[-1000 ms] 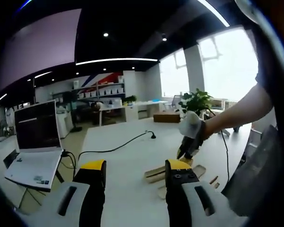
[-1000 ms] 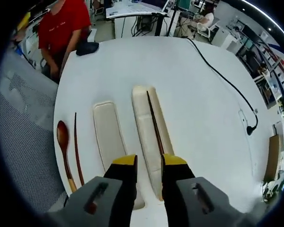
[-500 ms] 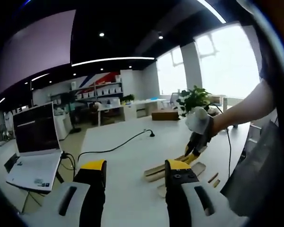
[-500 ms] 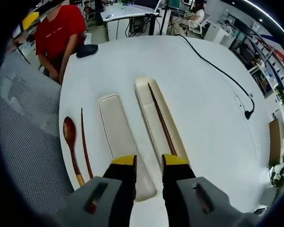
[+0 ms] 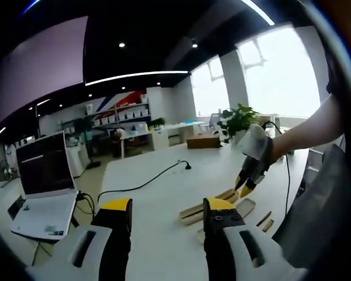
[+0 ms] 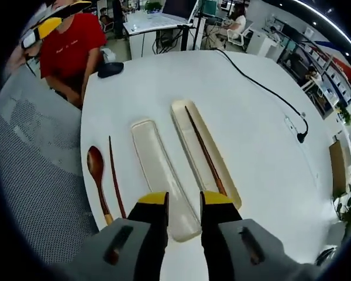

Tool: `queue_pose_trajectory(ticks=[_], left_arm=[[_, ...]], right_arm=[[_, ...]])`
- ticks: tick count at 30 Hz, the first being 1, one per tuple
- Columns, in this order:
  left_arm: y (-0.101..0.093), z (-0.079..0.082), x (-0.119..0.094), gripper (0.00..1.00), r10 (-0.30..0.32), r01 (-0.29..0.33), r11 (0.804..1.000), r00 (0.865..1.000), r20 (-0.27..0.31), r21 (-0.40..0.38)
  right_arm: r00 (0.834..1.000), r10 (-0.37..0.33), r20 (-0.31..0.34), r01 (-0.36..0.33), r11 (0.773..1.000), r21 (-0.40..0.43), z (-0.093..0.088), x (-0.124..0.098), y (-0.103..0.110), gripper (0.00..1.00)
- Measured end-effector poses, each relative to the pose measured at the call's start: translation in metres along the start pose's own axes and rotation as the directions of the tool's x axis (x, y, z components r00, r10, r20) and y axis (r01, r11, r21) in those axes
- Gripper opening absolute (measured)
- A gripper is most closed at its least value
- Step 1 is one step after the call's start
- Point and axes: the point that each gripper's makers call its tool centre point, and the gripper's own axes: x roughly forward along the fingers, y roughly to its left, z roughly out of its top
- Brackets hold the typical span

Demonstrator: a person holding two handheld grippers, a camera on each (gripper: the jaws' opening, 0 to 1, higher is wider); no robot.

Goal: Arrange the utensils inside the cutlery case until each visible utensil rests in its matching compartment.

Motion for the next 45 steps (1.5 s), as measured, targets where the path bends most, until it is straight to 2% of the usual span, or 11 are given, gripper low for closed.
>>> queue_pose_trajectory(ticks=[5, 11, 16, 23, 31, 35, 37, 45], left_arm=[[-0.001, 0.004, -0.003, 0.50, -0.001, 0.001, 1.000, 1.000, 0.017, 0.010], [-0.003, -0.001, 0.000, 0.50, -0.001, 0.001, 1.000, 1.000, -0.009, 0.017], [-0.009, 0.001, 0.000, 0.50, -0.002, 0.003, 0.999, 1.000, -0.017, 0.047], [-0.005, 0.003, -0.003, 0.50, 0.016, -0.016, 0.999, 1.000, -0.006, 0.050], [-0.006, 0.002, -0.002, 0.50, 0.009, -0.008, 0.998, 1.000, -0.009, 0.064], [-0.004, 0.003, -0.002, 0.50, 0.014, -0.014, 0.998, 1.000, 0.001, 0.054], [-0.003, 0.003, -0.003, 0.50, 0.015, -0.015, 0.999, 1.000, 0.004, 0.047], [-0.002, 0.004, -0.003, 0.50, 0.017, -0.017, 0.999, 1.000, 0.013, 0.037]], right_arm=[[1.000, 0.005, -0.015, -0.005, 1.000, -0.004, -0.006, -0.004, 0.011, 0.19], [0.999, 0.013, 0.042, -0.014, 1.000, 0.021, -0.002, -0.012, 0.024, 0.19], [0.999, 0.019, 0.046, -0.020, 1.000, 0.015, -0.007, -0.015, 0.030, 0.19], [0.999, 0.007, 0.049, -0.008, 1.000, 0.015, -0.011, -0.021, 0.028, 0.18], [0.999, 0.004, 0.048, -0.005, 1.000, 0.016, -0.015, -0.026, 0.030, 0.18], [0.998, 0.022, 0.054, -0.023, 1.000, 0.005, -0.012, -0.028, 0.039, 0.18], [0.996, 0.049, 0.071, -0.052, 0.998, 0.033, -0.011, -0.027, 0.044, 0.18], [0.995, 0.101, 0.017, -0.100, 0.994, -0.038, -0.017, -0.015, 0.066, 0.18]])
